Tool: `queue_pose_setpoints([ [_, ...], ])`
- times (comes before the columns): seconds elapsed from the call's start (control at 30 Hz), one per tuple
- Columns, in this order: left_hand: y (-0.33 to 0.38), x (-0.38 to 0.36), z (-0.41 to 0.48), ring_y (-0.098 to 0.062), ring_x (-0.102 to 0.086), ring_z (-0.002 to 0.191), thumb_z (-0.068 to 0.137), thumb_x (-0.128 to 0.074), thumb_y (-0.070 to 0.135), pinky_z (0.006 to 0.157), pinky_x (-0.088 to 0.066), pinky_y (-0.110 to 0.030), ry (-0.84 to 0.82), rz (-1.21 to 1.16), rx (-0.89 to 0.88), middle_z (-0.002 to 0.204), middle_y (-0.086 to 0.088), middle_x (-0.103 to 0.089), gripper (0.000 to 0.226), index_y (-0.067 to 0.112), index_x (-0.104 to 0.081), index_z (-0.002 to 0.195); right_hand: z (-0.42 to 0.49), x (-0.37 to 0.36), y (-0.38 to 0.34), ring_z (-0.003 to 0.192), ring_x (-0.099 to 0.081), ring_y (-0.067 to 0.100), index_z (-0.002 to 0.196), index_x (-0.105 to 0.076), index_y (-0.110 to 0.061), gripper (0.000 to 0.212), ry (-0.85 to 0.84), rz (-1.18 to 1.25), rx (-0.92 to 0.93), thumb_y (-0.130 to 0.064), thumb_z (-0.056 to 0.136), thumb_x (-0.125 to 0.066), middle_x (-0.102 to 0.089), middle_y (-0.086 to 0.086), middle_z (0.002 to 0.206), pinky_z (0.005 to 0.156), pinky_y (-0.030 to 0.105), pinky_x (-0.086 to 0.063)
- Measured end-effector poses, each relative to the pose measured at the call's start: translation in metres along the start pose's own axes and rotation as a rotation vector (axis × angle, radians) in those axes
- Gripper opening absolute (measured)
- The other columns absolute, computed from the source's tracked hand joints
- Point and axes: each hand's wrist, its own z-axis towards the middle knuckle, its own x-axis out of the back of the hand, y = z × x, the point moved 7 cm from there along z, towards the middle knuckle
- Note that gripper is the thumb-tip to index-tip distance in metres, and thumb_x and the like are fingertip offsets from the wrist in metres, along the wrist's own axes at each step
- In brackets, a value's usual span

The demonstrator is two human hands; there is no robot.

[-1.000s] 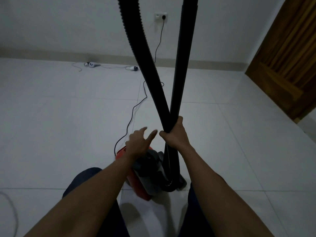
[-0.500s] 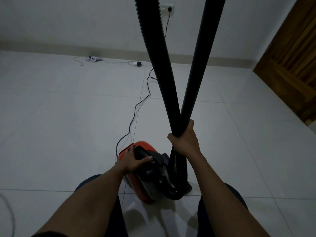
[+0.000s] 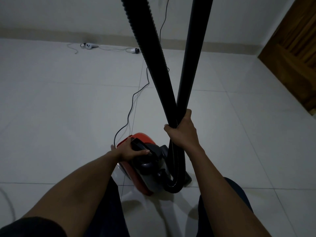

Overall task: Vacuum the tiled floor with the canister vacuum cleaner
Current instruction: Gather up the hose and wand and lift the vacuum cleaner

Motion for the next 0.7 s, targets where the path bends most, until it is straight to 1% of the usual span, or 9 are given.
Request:
queue_pose_setpoints([
  [0.07,-0.004,0.002,0.0,-0.035,-0.022,0.149,0.052,-0.062,0.094,0.116,0.008,-0.065,0.005,0.038,0.066,0.163,-0.003,-0.022,0.136,0.033,0.002,0.156,0.001,0.002,0.0,0.072,-0.059,0.008,0.111,-0.031,-0.032,0.05,0.007,0.005,-0.012,-0.029,0.078,-0.069,-0.058,-0.012,0.089,0.054,0.026,-0.039],
  [0.1,-0.001,0.006,-0.002,-0.035,-0.014,0.151,0.051,-0.06,0.095,0.113,0.013,-0.065,0.036,0.079,0.069,0.165,-0.005,-0.015,0.144,0.03,0.013,0.156,0.0,0.005,0.001,0.072,-0.059,0.008,0.111,-0.031,-0.032,0.05,0.015,0.008,-0.015,-0.029,0.078,-0.069,-0.058,-0.013,0.089,0.054,0.025,-0.039],
  [0.17,0.017,0.014,-0.012,-0.027,-0.002,0.153,0.053,-0.061,0.093,0.111,0.016,-0.065,0.102,0.153,-0.014,0.167,-0.001,-0.005,0.143,0.031,0.019,0.155,0.0,0.007,0.002,0.072,-0.059,0.009,0.111,-0.03,-0.033,0.051,0.025,0.01,-0.024,-0.031,0.078,-0.069,-0.058,-0.013,0.089,0.055,0.026,-0.04],
  [0.27,0.047,0.013,-0.023,-0.021,0.007,0.153,0.067,-0.047,0.09,0.115,0.01,-0.064,0.096,0.335,-0.215,0.167,0.003,0.001,0.118,0.038,0.009,0.156,-0.002,0.009,0.005,0.073,-0.059,0.011,0.111,-0.029,-0.032,0.051,0.027,0.011,-0.042,-0.031,0.078,-0.068,-0.058,-0.011,0.089,0.059,0.03,-0.044],
  [0.37,0.059,-0.001,-0.024,-0.02,-0.001,0.153,0.055,-0.014,0.103,0.118,-0.002,-0.062,-0.018,0.506,-0.31,0.166,0.003,-0.009,0.115,0.043,-0.018,0.153,-0.002,0.011,0.005,0.074,-0.06,0.013,0.111,-0.03,-0.03,0.052,0.045,0.013,-0.037,-0.033,0.077,-0.068,-0.058,-0.01,0.09,0.065,0.034,-0.047],
  [0.43,0.063,-0.007,-0.027,-0.022,-0.008,0.151,0.065,-0.03,0.098,0.12,-0.011,-0.057,-0.02,0.571,-0.302,0.163,0.0,-0.016,0.107,0.035,-0.027,0.152,-0.002,0.013,0.005,0.075,-0.059,0.012,0.112,-0.03,-0.029,0.053,0.051,0.017,-0.04,-0.034,0.077,-0.069,-0.058,-0.01,0.091,0.066,0.034,-0.046],
  [0.5,0.065,-0.011,-0.029,-0.027,-0.015,0.149,0.079,-0.049,0.081,0.12,-0.019,-0.052,0.0,0.634,-0.272,0.161,-0.004,-0.022,0.095,0.025,-0.028,0.153,-0.002,0.014,0.006,0.074,-0.058,0.01,0.111,-0.029,-0.029,0.053,0.045,0.022,-0.045,-0.034,0.077,-0.07,-0.057,-0.011,0.091,0.063,0.032,-0.043],
  [0.57,0.07,-0.011,-0.031,-0.028,-0.021,0.146,0.083,-0.055,0.073,0.118,-0.026,-0.048,0.021,0.666,-0.245,0.158,-0.007,-0.028,0.09,0.019,-0.031,0.151,-0.002,0.016,0.006,0.074,-0.059,0.01,0.11,-0.029,-0.029,0.054,0.04,0.033,-0.047,-0.034,0.077,-0.071,-0.057,-0.01,0.091,0.061,0.031,-0.043],
  [0.7,0.069,-0.011,-0.033,-0.029,-0.024,0.145,0.081,-0.055,0.076,0.116,-0.03,-0.047,0.033,0.65,-0.192,0.156,-0.009,-0.031,0.093,0.017,-0.033,0.15,-0.002,0.021,0.009,0.078,-0.061,0.015,0.108,-0.028,-0.029,0.054,0.051,0.049,-0.075,-0.037,0.075,-0.07,-0.059,-0.007,0.091,0.066,0.033,-0.047],
])
